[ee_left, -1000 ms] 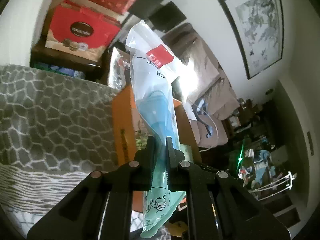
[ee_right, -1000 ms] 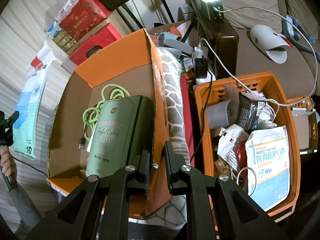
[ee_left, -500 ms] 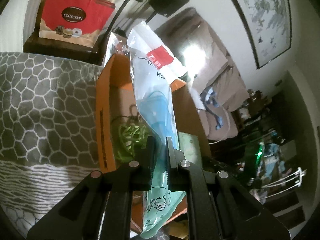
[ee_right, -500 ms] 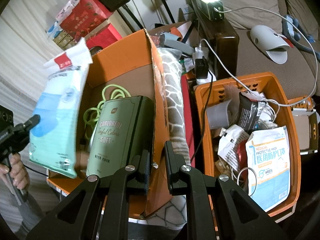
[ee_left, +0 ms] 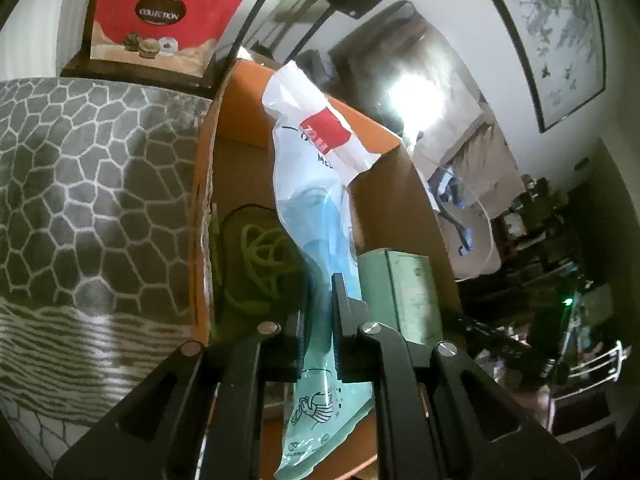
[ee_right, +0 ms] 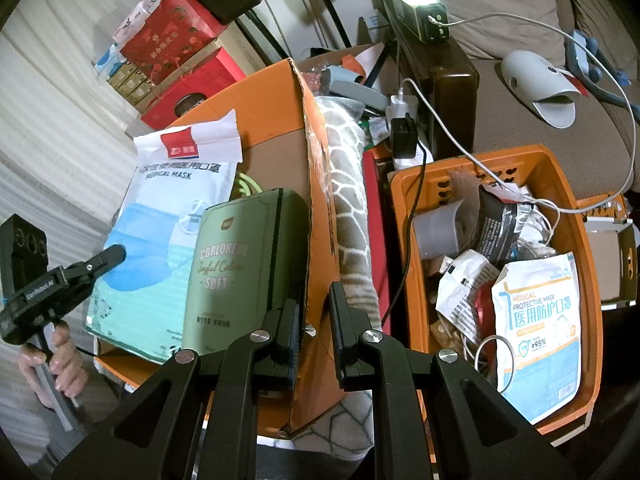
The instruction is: Organize objects
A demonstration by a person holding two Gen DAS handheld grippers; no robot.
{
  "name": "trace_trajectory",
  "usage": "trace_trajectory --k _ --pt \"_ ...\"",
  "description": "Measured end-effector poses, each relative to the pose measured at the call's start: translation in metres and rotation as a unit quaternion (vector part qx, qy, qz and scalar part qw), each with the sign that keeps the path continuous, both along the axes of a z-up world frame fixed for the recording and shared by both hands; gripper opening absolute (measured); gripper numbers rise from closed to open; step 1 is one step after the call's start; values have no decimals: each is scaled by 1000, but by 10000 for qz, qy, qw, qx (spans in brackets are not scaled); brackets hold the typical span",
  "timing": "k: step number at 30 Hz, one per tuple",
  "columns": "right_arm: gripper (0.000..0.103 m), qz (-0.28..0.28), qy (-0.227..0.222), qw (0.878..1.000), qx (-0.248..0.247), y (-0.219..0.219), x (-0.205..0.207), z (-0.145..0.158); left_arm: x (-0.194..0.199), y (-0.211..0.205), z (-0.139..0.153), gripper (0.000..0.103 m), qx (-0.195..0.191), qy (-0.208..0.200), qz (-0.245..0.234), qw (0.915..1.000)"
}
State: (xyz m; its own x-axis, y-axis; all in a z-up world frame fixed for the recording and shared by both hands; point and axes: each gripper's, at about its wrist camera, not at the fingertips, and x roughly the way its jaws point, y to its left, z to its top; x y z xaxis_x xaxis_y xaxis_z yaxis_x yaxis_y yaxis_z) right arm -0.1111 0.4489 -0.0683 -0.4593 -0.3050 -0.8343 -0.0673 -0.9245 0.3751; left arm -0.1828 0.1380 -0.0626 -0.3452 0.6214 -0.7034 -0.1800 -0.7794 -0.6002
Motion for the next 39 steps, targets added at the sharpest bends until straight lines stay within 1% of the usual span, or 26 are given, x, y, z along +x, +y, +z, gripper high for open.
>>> trace_trajectory --k 3,5,6,7,8,9,10,12,14,16,19,20,22,23,24,26,28,29,30,33,34,36,39 --pt "12 1 2 10000 -3 0 0 0 -1 2 1 14 -97 6 -19 10000" --pt "12 0 1 10000 -4 0 0 0 0 4 3 20 -279 52 -67 9996" --pt "12 3 3 10000 -4 0 0 0 1 4 5 28 -358 83 -76 9993" --pt "12 2 5 10000 -1 0 0 0 2 3 6 37 -355 93 -97 9993" --pt "12 1 5 10000 -5 0 0 0 4 1 9 40 -296 117 -120 9994" --pt "12 -1 4 10000 -2 0 0 0 5 0 10 46 -310 137 -107 9994" --pt "12 -5 4 10000 -4 0 0 0 6 -1 13 50 -349 181 -91 9992" --pt "13 -17 9 10000 -11 0 1 1 7 -1 18 53 -354 224 -127 9990" --pt "13 -36 18 10000 -15 1 1 3 9 -1 23 61 -365 283 -144 9988" --pt "16 -69 32 10000 20 2 2 3 12 -3 29 69 -423 393 -121 9983" --pt "24 -167 59 9998 79 6 4 5 14 -6 36 77 -479 485 -90 9976" --pt "27 -217 82 9997 109 7 5 7 15 -8 39 77 -473 500 -91 9976" --pt "28 -273 151 9994 170 8 7 10 16 -10 44 80 -555 554 -109 9969" --pt "28 -301 185 9992 194 9 8 13 18 -10 47 82 -660 610 -124 9959" --pt "29 -326 233 9989 233 9 10 15 20 -11 50 86 -815 708 -142 9941" --pt "30 -372 354 9980 358 7 14 23 26 -12 57 86 -1112 919 -129 9895" --pt "40 -452 488 9965 512 5 17 32 32 -15 64 88 -1374 1097 -112 9844" --pt "47 -470 564 9956 578 3 19 38 35 -17 67 92 -1462 1169 -100 9823" --pt "53 -493 648 9946 643 1 22 43 38 -19 69 98 -1501 1224 -84 9810" --pt "60 -457 871 9920 790 -8 27 58 47 -28 77 99 -1591 1432 70 9768" --pt "61 -407 925 9915 822 -13 28 62 50 -31 79 99 -1625 1469 94 9757" --pt "68 -293 1048 9904 854 -24 32 70 55 -39 84 99 -1710 1547 189 9729" --pt "74 -158 1220 9880 932 -43 37 79 60 -48 87 99 -1804 1615 338 9696"
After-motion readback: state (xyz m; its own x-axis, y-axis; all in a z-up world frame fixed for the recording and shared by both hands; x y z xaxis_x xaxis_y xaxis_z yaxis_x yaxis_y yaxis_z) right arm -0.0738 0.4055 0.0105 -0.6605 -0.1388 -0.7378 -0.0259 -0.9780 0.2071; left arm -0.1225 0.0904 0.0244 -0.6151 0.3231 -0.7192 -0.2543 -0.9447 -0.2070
